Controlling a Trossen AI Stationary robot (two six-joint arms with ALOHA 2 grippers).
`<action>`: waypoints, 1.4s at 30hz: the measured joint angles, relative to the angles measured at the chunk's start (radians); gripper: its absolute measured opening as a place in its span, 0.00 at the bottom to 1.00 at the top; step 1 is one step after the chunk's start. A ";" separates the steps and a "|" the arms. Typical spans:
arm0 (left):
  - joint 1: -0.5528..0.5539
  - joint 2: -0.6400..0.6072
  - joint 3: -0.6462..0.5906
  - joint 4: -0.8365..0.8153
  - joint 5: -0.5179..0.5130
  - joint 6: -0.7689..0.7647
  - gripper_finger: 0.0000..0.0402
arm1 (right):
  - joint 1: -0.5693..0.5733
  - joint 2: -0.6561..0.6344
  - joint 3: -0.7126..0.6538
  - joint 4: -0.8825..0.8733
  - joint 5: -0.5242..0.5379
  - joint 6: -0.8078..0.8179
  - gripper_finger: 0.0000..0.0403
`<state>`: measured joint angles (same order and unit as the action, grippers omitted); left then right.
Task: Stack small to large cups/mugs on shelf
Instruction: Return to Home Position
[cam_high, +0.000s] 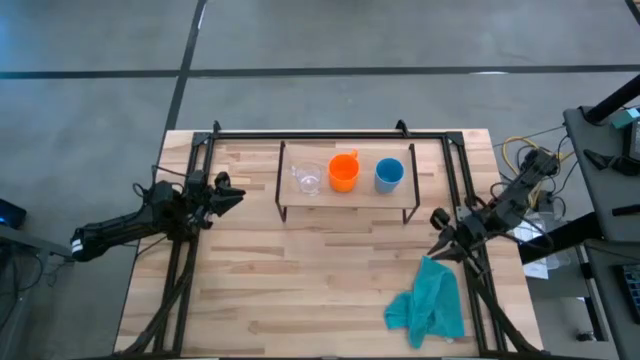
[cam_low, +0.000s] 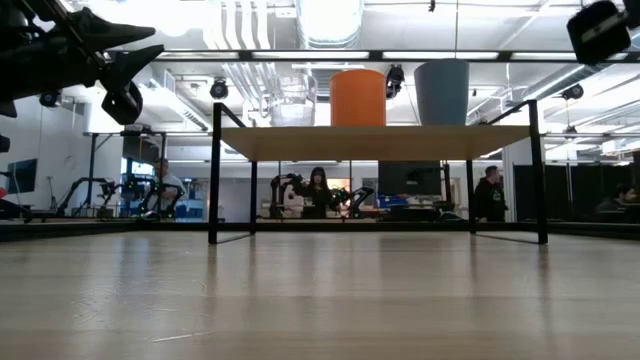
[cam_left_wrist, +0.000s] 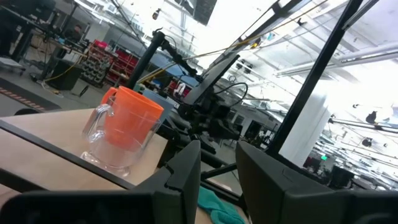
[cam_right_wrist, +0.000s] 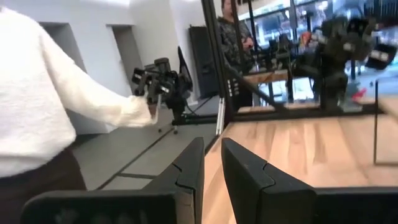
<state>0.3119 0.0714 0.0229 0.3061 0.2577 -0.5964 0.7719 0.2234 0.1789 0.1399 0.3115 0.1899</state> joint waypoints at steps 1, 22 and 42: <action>0.000 0.000 -0.001 0.000 0.000 0.000 0.22 | 0.000 0.000 -0.011 0.008 0.000 0.019 0.13; 0.000 0.038 -0.015 -0.009 0.000 0.000 0.22 | 0.000 0.002 -0.170 0.240 0.002 0.002 0.13; 0.000 0.141 -0.017 -0.008 0.000 0.000 0.22 | 0.000 0.002 -0.170 0.207 0.002 -0.011 0.13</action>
<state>0.3119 0.2129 0.0055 0.2981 0.2573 -0.5964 0.7719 0.2258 0.0086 0.3473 0.3138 0.1787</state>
